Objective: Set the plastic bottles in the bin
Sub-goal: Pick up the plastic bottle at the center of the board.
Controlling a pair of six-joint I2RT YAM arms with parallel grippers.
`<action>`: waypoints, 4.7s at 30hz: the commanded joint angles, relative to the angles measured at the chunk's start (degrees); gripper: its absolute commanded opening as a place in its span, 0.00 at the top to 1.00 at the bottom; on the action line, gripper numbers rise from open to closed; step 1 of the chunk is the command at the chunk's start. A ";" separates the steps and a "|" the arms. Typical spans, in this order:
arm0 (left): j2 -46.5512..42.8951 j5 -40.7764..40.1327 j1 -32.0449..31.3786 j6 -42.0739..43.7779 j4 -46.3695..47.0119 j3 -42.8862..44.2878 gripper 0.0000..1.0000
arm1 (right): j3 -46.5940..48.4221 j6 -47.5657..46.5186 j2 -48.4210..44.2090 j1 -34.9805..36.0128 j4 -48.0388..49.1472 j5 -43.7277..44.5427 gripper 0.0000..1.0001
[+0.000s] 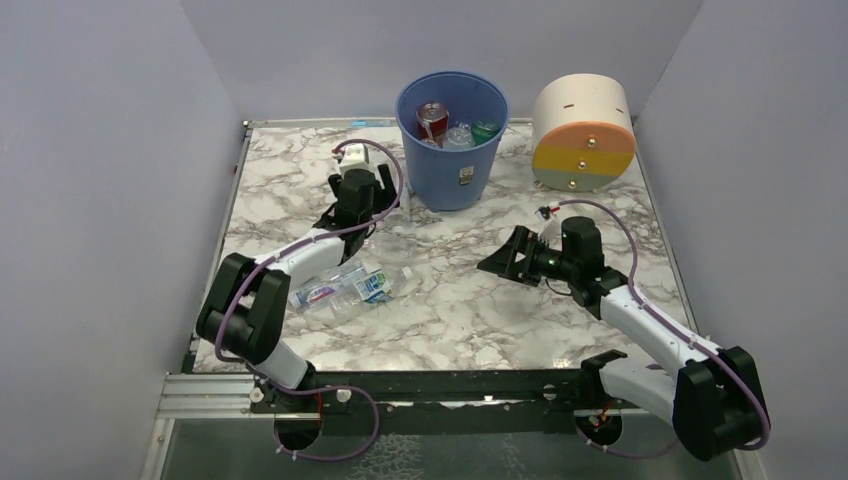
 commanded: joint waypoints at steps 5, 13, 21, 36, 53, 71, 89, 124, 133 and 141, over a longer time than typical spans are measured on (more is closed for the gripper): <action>7.62 6.52 0.50 -1.74 1.07 3.63 0.12 | -0.92 0.37 -0.67 0.29 0.86 -1.73 0.01; 13.13 8.77 0.49 -4.36 1.64 6.10 0.01 | -0.57 -0.07 -0.33 0.24 0.52 -1.73 0.00; 16.83 9.50 0.43 -6.78 2.45 7.13 0.01 | -0.33 -0.27 1.28 0.28 1.29 -2.05 0.01; 21.39 8.23 0.45 -8.35 5.02 6.64 0.09 | -0.38 -0.44 2.76 0.28 1.75 -1.93 0.00; 17.23 6.59 0.57 -5.74 4.65 5.42 0.40 | -1.77 0.10 2.10 0.28 2.32 -2.03 0.01; -3.57 7.42 1.54 -3.99 -6.14 2.99 0.40 | -1.61 -0.01 2.00 0.26 2.54 -1.88 0.00; -31.53 24.49 1.34 -10.98 -15.72 -14.65 0.40 | 1.63 -1.87 7.70 0.28 3.98 -2.16 0.00; -38.36 41.98 1.01 -11.96 -21.02 -18.84 0.39 | 17.14 -6.16 25.68 2.31 -1.43 -8.68 0.00; -39.36 42.41 1.02 -11.14 -23.17 -19.43 0.39 | 21.32 -10.61 19.00 2.29 -12.48 -5.65 0.01; -37.86 43.04 0.99 -6.92 -27.22 -16.32 0.38 | 15.78 -5.51 16.20 2.31 -5.41 -9.82 0.00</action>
